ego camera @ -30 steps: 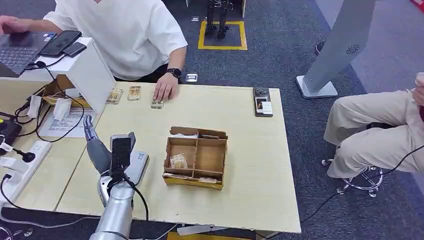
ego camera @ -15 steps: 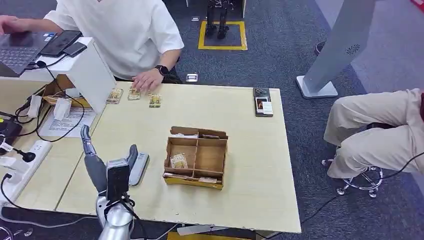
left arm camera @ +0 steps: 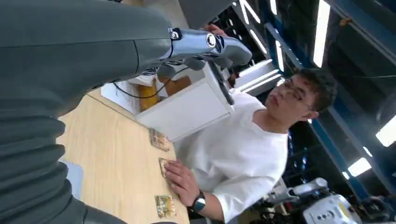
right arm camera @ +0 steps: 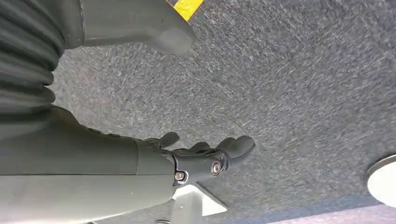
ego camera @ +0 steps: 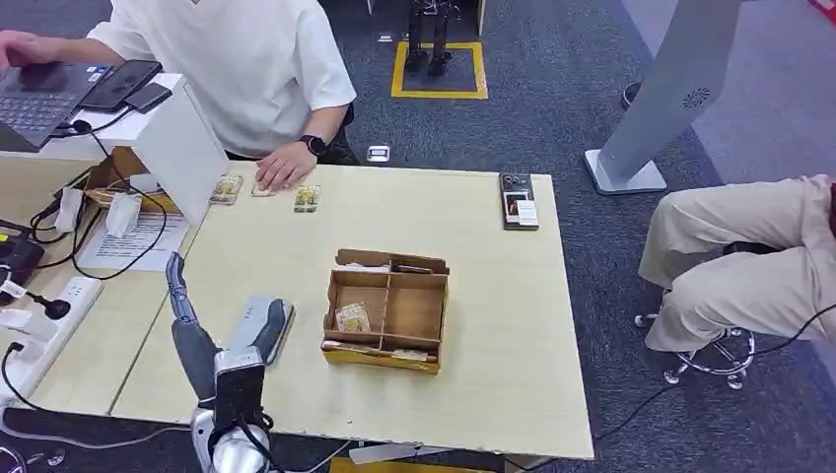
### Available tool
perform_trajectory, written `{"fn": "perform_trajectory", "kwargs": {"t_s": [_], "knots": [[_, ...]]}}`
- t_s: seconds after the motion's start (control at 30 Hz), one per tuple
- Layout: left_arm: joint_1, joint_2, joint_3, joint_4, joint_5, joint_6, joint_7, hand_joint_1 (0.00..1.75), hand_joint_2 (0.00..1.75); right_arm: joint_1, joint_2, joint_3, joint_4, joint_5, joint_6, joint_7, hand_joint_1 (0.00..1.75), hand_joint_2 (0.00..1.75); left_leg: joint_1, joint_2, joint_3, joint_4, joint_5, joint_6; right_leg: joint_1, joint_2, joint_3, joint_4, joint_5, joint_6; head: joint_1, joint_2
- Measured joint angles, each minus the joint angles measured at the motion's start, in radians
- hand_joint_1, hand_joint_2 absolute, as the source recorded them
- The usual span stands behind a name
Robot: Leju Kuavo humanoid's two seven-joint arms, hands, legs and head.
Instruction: Pass the card to the sensor for recognition and then transmit it.
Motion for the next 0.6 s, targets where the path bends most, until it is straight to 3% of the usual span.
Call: {"fn": "perform_trajectory", "kwargs": {"t_s": [0.13,0.3,0.47,0.6], "knots": [[0.043,0.005,-0.058,-0.083,-0.067,0.0,-0.042,0.0,1.75,0.001,0.01,0.0,-0.012,-0.016,0.0,0.001,0.0,1.75,0.0,0.0,0.0,0.0,-0.001,0.001,0.0,0.0,0.0,0.0,0.0,0.0,0.0,0.0],[0.067,0.018,-0.148,-0.154,0.028,-0.018,-0.087,0.0,1.75,0.002,0.012,0.0,-0.018,-0.019,0.0,0.0,0.0,1.75,0.0,0.0,0.0,0.0,-0.001,0.001,0.0,0.0,0.0,0.0,0.0,0.0,0.0,0.0],[0.063,0.055,-0.249,-0.2,0.168,-0.126,-0.125,0.0,1.75,0.003,0.012,0.0,-0.019,-0.019,0.0,-0.016,0.0,1.75,0.0,0.0,0.0,0.0,0.0,0.0,0.0,0.0,0.0,0.0,0.0,0.0,0.0,0.0],[0.035,0.102,-0.33,-0.229,0.181,-0.176,-0.127,0.0,1.75,0.003,0.012,0.0,-0.019,-0.01,0.0,-0.026,0.0,1.75,0.0,0.0,0.0,0.0,0.0,0.0,0.0,0.0,0.0,0.0,0.0,0.0,0.0,0.0]]}}
